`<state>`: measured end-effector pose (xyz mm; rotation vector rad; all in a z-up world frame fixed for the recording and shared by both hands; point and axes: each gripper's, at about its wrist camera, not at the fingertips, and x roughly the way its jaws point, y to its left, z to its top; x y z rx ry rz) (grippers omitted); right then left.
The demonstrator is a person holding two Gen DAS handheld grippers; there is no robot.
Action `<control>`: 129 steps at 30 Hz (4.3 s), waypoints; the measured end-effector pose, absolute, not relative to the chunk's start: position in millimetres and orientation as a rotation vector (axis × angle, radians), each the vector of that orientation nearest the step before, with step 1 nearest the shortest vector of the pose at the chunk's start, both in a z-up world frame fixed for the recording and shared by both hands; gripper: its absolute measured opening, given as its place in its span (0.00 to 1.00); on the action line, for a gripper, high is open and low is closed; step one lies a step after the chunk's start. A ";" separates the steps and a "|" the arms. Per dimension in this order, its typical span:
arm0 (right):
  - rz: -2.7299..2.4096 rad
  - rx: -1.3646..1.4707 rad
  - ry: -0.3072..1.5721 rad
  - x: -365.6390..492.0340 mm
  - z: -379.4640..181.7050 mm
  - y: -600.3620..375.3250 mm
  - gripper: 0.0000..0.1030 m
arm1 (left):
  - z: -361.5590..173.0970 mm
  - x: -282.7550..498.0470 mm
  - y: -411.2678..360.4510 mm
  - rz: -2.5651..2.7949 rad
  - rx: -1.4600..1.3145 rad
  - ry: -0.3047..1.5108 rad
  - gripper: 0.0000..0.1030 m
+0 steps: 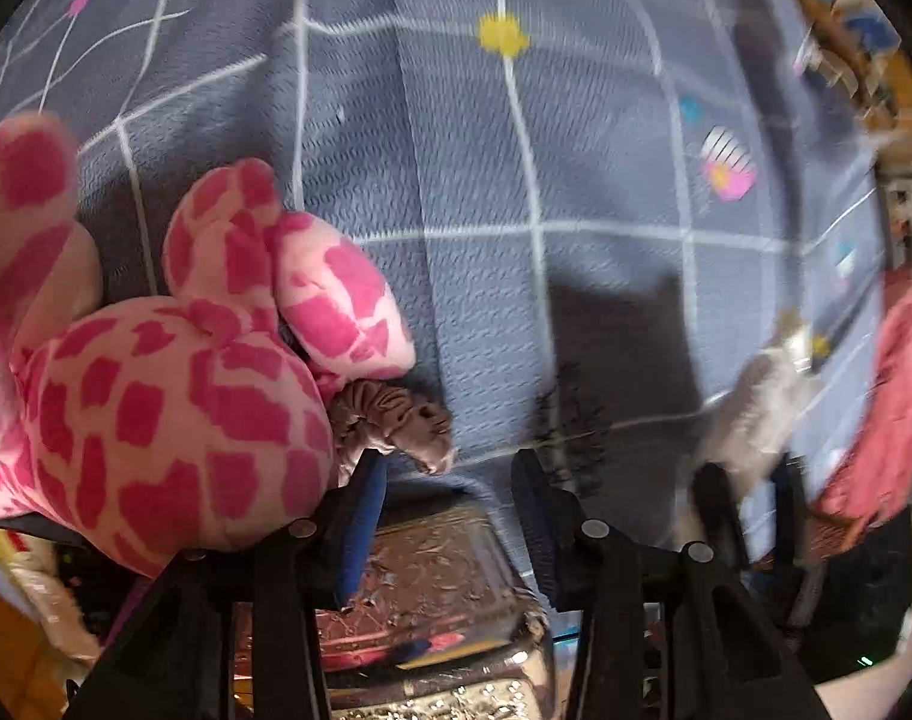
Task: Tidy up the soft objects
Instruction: 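Grasp the pink scrunchie beside the plush giraffe with the left tool, then carry the scrunchie into the gold tray with the left tool while the right tool carries the wipes packet there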
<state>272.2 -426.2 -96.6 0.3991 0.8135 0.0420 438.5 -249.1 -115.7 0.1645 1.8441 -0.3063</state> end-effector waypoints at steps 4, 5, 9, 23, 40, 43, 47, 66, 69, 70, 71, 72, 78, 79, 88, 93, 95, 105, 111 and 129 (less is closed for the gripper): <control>0.031 0.438 0.800 265.6 -99.1 -430.1 0.78 | -129.4 430.7 -266.3 -0.235 0.340 1.846 0.43; 0.028 0.446 0.797 264.1 -99.4 -431.5 0.78 | -133.0 428.1 -269.6 -0.220 0.384 1.832 0.42; 0.023 0.472 0.785 258.8 -98.9 -437.3 0.78 | -139.6 417.7 -273.6 -0.208 0.468 1.749 0.16; -0.026 0.549 0.749 227.1 -98.7 -454.9 0.78 | -51.0 378.7 -220.1 -0.658 -0.044 1.452 0.12; -0.089 0.543 0.682 147.2 -66.7 -442.2 0.78 | 20.3 280.6 -161.2 -0.945 -0.321 1.107 0.12; -0.082 0.530 0.676 135.4 -61.7 -432.4 0.78 | 28.9 257.9 -139.2 -0.948 -0.343 1.051 0.12; -0.062 0.519 0.665 118.4 -53.6 -414.6 0.78 | 33.6 228.5 -102.6 -0.910 -0.371 0.966 0.12; 0.198 0.399 0.603 78.9 -2.9 -292.6 0.78 | 16.8 141.0 93.3 -0.590 -0.511 0.793 0.12; 0.253 0.385 0.626 83.2 -5.8 -265.7 0.78 | 7.2 134.4 111.5 -0.530 -0.507 0.802 0.12; 0.268 0.384 0.632 83.8 -7.3 -259.6 0.78 | 3.3 134.1 115.8 -0.515 -0.506 0.813 0.12; 0.284 0.380 0.639 84.9 -8.6 -252.3 0.78 | -2.4 133.7 121.4 -0.499 -0.511 0.827 0.12; 0.308 0.371 0.649 86.7 -10.3 -241.1 0.78 | -6.9 132.9 124.8 -0.490 -0.515 0.837 0.12; 0.395 0.336 0.689 92.4 -16.9 -196.3 0.78 | -35.1 131.6 139.0 -0.428 -0.526 0.918 0.12; 0.410 0.328 0.694 92.8 -17.6 -188.5 0.78 | -38.4 129.8 140.8 -0.424 -0.527 0.927 0.12; 0.494 0.285 0.739 97.2 -26.6 -145.0 0.78 | -61.9 115.3 151.9 -0.358 -0.529 1.022 0.43; 0.523 0.265 0.755 99.1 -29.2 -127.8 0.78 | -69.6 99.0 160.0 -0.333 -0.541 1.028 0.43; 0.534 0.256 0.764 99.5 -30.3 -121.3 0.78 | -73.4 91.9 162.9 -0.309 -0.525 1.021 0.43; 0.571 0.203 0.814 106.5 -38.7 -91.5 0.78 | -64.8 75.0 160.3 -0.294 -0.493 0.923 0.43; 0.583 0.118 0.823 121.8 -38.3 -62.1 0.78 | -50.9 66.9 155.6 -0.278 -0.432 0.845 0.43; 0.616 -0.043 0.826 147.7 -37.8 14.3 0.78 | -41.3 55.5 186.8 -0.135 -0.440 0.769 0.43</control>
